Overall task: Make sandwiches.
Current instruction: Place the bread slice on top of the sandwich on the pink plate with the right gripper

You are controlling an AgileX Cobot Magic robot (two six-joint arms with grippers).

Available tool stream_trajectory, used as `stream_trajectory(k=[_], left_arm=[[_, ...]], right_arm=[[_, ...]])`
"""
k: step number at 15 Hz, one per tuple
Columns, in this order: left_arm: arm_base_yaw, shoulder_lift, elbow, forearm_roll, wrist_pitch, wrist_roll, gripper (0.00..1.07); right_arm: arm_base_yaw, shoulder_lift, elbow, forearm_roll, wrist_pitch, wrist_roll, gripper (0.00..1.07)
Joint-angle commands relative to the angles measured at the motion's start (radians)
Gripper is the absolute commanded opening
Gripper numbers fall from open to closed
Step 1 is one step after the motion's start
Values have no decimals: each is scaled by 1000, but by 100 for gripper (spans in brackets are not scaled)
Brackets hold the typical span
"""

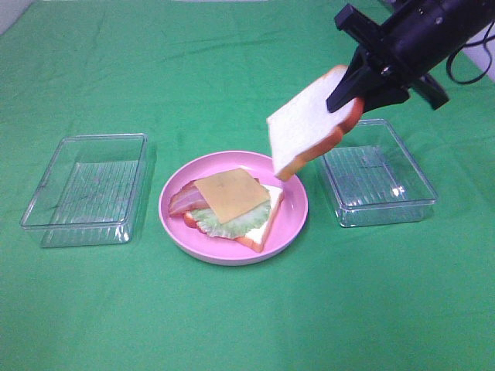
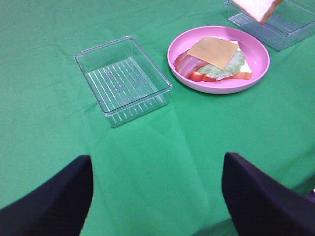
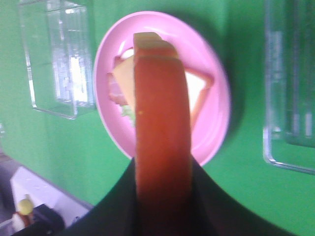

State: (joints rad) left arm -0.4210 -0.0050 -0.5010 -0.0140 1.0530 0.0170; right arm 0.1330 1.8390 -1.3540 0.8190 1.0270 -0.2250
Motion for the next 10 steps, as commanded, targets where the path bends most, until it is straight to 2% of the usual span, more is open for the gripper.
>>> stream_trajectory(k=[1,4,7,8,10], left_arm=[[-1,-22,2,-4,-7,-4,70],[-1,-22,2,-4,-7,-4,70],[-1,-22,2,-4,-7,-4,70],[-1,-22,2,-4,-7,-4,70],[-1,-22,2,-4,-7,-4,70]], right_arm=[[-2,-6,151,287,-92,-193,0],[5,16,304,557,-103,-398,0],[107,84,315,646,-127,-434,0],[107,84,315,646,-127,-434,0],[162,141,315,733,-150,-476,0]])
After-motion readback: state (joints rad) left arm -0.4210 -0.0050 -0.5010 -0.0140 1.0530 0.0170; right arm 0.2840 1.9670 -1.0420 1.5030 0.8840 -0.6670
